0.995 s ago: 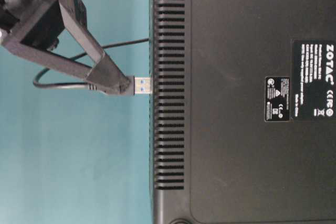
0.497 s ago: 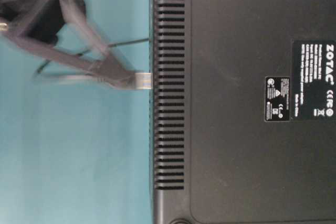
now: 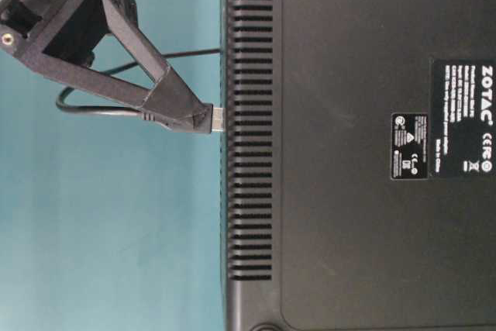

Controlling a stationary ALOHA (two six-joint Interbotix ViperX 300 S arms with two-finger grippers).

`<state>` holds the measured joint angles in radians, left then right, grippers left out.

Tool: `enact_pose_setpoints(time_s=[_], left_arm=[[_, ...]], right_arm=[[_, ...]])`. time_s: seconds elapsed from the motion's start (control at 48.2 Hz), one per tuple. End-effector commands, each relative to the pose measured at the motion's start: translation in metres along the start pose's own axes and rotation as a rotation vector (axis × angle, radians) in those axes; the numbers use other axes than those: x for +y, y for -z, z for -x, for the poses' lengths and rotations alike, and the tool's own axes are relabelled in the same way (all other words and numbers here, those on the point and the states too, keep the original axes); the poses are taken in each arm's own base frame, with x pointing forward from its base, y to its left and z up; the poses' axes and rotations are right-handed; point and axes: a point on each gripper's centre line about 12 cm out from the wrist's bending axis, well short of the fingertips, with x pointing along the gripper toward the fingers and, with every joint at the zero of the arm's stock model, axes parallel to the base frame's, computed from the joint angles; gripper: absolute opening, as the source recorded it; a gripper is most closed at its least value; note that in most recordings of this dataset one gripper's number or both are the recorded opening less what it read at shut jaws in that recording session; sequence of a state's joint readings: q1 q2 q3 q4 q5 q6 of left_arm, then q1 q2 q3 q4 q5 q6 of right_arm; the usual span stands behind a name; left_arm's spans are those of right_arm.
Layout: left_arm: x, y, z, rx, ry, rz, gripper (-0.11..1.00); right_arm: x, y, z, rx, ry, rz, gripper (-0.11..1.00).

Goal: Insert the USB into the PC box with both arms.
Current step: 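Push the held USB plug toward the port with the right gripper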

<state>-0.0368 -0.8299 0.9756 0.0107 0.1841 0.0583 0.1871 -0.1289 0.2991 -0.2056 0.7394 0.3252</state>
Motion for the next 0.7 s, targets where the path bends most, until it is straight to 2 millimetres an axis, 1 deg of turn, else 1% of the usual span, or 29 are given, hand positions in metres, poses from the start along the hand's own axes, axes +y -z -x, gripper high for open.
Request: enact_pose_setpoints(time_s=[0.0,0.124,0.207,0.269,0.352,0.477,0.539,0.58,0.684], left_arm=[[0.0,-0.009,0.0,-0.025,-0.001,-0.005,0.0],[0.0,-0.008,0.0,-0.021,-0.001,-0.002,0.0],[0.0,-0.007,0.0,-0.022,0.0,0.0,0.0],[0.0,-0.008,0.0,-0.023,-0.001,0.0,0.0],[0.0,-0.008,0.0,-0.025,-0.001,0.0,0.0],[0.0,-0.008,0.0,-0.023,-0.001,0.0,0.0],[0.0,-0.007,0.0,-0.022,0.0,0.0,0.0],[0.0,-0.008,0.0,-0.023,-0.001,0.0,0.0],[0.0,-0.008,0.0,-0.023,-0.001,0.0,0.0]], right_arm=[[0.005,-0.002,0.005,-0.011,-0.014,0.012,0.1],[0.005,-0.002,0.004,-0.008,-0.013,0.012,0.12],[0.005,-0.001,0.004,-0.002,-0.011,0.012,0.18],[0.005,-0.001,0.004,-0.004,-0.011,0.012,0.24],[0.005,-0.002,0.005,-0.007,-0.011,0.009,0.38],[0.003,-0.003,0.006,-0.01,-0.008,0.004,0.65],[0.002,-0.005,0.008,-0.018,-0.007,0.003,0.73],[0.002,-0.006,0.01,-0.022,-0.008,0.002,0.75],[0.001,-0.008,0.014,-0.037,-0.009,0.0,0.74]])
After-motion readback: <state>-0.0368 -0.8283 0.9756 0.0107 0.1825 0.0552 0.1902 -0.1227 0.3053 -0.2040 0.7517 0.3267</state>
